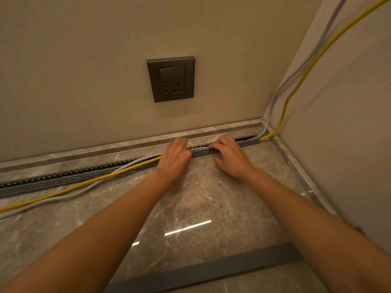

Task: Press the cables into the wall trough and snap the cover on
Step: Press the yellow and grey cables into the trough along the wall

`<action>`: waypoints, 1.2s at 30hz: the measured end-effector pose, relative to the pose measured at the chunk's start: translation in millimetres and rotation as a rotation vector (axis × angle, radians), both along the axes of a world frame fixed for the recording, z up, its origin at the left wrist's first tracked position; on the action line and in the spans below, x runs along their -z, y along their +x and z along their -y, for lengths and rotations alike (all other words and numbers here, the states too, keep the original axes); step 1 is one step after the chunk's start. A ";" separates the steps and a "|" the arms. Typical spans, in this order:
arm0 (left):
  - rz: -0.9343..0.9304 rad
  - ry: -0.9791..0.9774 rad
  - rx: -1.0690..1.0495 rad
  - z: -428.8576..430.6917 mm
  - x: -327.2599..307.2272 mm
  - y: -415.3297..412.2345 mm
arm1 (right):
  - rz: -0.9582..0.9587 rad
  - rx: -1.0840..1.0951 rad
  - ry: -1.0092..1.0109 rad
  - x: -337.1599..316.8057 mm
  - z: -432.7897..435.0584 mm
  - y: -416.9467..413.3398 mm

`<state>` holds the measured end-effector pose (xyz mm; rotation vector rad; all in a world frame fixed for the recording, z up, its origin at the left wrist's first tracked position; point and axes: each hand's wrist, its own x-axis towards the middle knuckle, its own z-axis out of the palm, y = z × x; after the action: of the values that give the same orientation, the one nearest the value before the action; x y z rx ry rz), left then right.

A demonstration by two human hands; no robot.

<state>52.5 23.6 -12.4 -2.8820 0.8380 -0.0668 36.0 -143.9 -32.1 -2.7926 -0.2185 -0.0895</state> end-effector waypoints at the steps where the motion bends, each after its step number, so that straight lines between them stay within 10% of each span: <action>1: -0.009 -0.017 -0.014 2.4 -0.4 0.1 | -0.013 0.021 0.009 -0.2 -1.9 0.0; 11: -0.096 -0.135 -0.101 -0.5 2.7 0.8 | -0.057 0.060 -0.129 -7.1 -11.3 1.8; 19: -0.245 -0.650 -0.265 -28.8 -11.8 6.2 | 0.007 0.096 0.038 -22.0 -44.1 9.0; 36: -0.294 -0.356 -0.297 -121.0 -8.1 15.8 | -0.117 0.073 0.260 -11.7 -133.7 17.4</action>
<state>68.4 144.6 -4.2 -3.3768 0.4619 0.2730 53.4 -10.2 -20.5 -2.5362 -0.0698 0.0270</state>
